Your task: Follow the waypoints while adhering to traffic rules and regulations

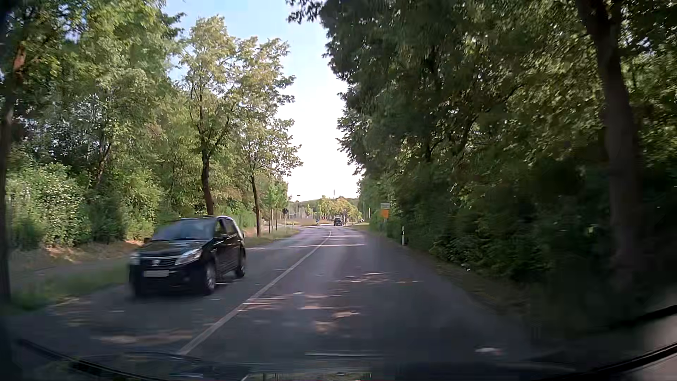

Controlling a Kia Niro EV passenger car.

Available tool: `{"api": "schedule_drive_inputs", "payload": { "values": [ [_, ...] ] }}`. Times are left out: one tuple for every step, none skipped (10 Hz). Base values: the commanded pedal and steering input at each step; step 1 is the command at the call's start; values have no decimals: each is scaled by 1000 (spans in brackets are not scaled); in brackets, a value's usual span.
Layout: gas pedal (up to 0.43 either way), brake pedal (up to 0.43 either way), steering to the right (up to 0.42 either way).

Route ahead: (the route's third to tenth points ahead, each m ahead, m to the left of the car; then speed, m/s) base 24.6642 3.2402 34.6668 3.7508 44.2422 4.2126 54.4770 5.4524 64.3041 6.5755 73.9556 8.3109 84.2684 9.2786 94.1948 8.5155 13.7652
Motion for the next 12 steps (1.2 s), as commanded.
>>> {"api": "schedule_drive_inputs", "payload": {
  "values": [
    [0, 116, -1],
    [0, 146, -2],
    [0, 159, -3],
    [0, 159, -6],
    [0, 159, -8],
    [0, 152, -8],
    [0, 152, -8],
    [0, 146, -8],
    [0, 146, -9],
    [0, 146, -10],
    [0, 146, -10],
    [0, 146, -10]
  ]
}}
